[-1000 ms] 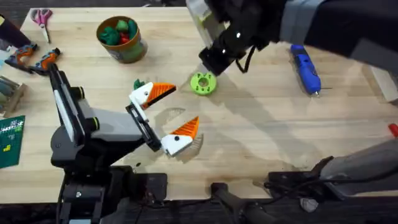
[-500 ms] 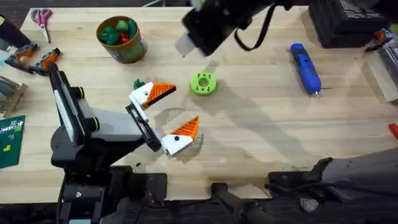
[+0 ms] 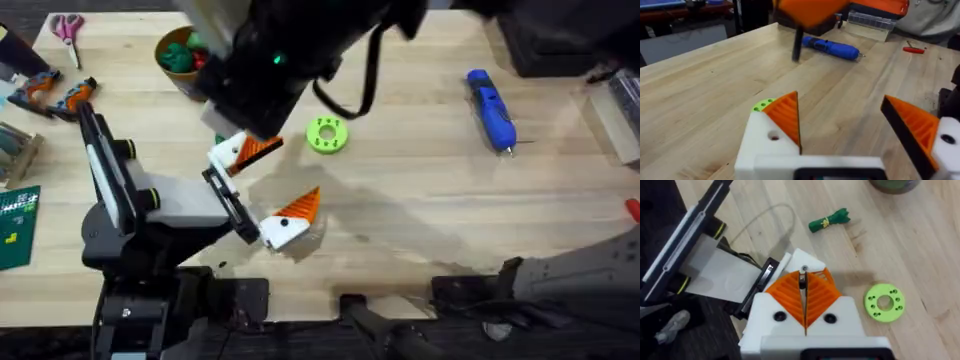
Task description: Pick up the gripper from the table and insert it into the empty holder that is missing its gripper. Then pick up a screw, insert it into the mounting hole, and use the screwdriver to tighten it. Finally, clean up the table by picking up the vegetable and placing it into the bucket.
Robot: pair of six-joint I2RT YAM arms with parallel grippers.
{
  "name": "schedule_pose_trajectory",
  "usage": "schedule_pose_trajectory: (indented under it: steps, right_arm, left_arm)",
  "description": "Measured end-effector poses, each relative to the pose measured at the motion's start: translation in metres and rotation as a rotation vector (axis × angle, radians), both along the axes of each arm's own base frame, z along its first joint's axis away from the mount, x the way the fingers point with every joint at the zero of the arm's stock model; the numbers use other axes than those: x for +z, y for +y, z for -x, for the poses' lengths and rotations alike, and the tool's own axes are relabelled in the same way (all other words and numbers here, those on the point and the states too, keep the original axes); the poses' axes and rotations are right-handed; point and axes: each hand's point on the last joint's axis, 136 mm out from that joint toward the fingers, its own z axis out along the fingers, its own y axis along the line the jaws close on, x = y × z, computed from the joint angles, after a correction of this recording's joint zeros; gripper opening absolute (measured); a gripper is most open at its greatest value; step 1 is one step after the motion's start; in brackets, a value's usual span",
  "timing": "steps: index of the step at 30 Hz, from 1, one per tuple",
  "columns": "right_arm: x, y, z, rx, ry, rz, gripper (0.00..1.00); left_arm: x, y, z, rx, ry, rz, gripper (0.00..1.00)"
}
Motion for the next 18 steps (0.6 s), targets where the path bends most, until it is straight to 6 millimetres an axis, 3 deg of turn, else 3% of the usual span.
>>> schedule_pose_trajectory:
  steps: [4, 18]
  right_arm:
    - [-0.008, 0.006, 0.006, 0.014, -0.005, 0.024, 0.006]
    - [-0.025, 0.01, -0.007, -0.018, -0.035, 0.082, 0.006]
  left_arm:
    - [0.0, 0.0, 0.0, 0.0, 0.0, 0.0, 0.985]
    - [0.0, 0.0, 0.0, 0.0, -0.002, -0.001, 0.986]
